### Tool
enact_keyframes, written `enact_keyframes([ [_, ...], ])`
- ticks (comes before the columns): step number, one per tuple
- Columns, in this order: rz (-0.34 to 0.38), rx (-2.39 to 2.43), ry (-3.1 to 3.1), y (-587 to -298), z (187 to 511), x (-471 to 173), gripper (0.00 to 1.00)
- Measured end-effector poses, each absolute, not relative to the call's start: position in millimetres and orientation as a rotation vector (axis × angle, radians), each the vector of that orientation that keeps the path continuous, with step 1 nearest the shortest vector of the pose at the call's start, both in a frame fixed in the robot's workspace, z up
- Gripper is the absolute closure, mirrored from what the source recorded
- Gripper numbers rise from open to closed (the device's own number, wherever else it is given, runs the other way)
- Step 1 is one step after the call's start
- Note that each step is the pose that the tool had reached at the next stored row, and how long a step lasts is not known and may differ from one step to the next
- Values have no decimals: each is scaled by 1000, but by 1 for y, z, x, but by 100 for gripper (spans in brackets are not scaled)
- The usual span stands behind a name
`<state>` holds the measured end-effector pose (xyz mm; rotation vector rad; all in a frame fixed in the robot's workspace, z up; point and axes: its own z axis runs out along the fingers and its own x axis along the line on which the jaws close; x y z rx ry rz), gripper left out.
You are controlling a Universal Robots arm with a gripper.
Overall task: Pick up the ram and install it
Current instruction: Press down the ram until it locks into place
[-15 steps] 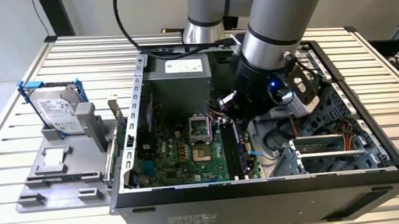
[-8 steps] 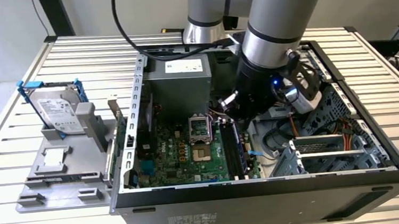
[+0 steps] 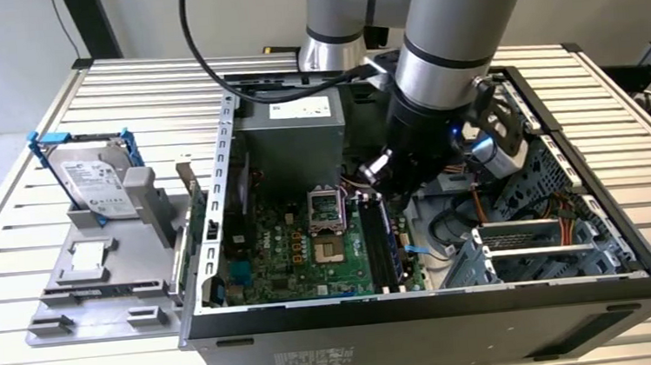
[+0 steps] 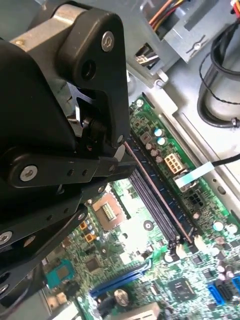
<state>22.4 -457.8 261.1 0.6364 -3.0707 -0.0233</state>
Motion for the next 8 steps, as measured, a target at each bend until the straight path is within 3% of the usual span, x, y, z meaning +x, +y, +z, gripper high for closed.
enact_keyframes([
  [8,-19,825,-3039,-458,263,22,100],
])
